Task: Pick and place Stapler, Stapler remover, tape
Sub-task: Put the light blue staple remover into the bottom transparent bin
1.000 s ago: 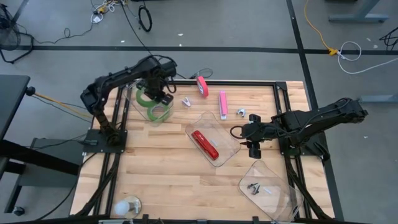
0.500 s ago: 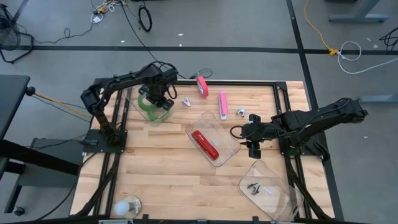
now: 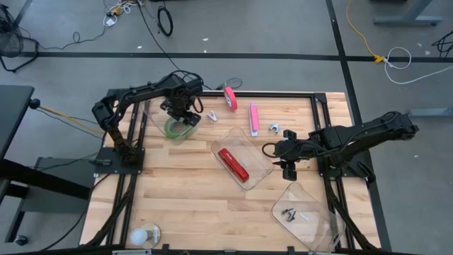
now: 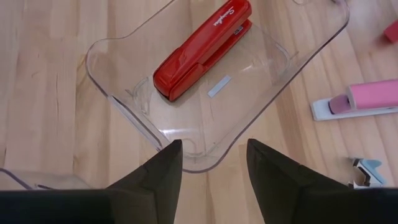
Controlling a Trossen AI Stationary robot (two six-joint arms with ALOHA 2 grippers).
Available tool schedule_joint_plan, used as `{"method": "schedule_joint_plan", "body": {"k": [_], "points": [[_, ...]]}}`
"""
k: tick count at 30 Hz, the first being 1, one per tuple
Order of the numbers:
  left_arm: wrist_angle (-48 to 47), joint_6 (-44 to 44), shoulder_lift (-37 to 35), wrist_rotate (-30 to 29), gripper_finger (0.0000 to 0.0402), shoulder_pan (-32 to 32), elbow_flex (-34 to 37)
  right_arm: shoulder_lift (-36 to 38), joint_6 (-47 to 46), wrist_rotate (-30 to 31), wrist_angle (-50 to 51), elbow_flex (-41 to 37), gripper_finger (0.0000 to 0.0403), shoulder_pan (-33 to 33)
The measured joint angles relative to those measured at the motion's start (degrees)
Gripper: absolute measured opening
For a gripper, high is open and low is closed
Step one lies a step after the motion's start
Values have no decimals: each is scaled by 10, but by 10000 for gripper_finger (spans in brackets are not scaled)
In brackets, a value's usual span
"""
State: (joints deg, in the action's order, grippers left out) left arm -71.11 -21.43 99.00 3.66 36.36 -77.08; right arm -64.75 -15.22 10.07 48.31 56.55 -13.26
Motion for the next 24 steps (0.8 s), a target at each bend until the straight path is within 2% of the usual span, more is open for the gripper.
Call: {"method": "schedule_joint_plan", "body": {"k": [6,17,24], "points": [[0,7,0,0,254,0,0,0,-3,0,0,0,181,0],[-2,11,-56,19,244,-9,-21,0,-3,0,0,0,181,0],[75,17,-87,17,243,-47,-31,0,-30,4,-5,0,181,11]]}}
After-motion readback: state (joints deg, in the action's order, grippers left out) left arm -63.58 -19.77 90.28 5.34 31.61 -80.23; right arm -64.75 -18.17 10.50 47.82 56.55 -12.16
